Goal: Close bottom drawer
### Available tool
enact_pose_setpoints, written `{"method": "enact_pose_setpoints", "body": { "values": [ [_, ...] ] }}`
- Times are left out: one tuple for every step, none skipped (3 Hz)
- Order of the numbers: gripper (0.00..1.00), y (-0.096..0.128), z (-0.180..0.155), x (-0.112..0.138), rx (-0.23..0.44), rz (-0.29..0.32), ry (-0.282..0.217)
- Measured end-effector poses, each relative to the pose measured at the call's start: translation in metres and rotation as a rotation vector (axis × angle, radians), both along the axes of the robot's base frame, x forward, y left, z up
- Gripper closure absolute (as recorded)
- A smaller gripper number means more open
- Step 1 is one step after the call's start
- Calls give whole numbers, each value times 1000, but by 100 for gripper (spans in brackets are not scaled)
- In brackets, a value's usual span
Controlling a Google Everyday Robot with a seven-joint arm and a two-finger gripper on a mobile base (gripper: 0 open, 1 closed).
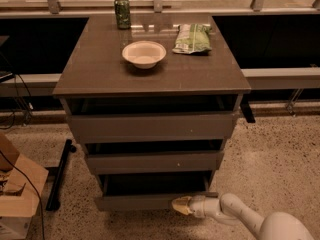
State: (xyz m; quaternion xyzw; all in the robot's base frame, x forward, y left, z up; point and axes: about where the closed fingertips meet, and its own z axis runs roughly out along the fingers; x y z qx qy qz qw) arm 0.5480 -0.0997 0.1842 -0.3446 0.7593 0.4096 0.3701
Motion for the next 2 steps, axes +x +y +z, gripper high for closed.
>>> {"method": "enact_pose_setpoints", "body": {
  "values": [
    [44,12,2,10,5,35,-31],
    [20,14,1,9,7,35,-28]
  ]
}}
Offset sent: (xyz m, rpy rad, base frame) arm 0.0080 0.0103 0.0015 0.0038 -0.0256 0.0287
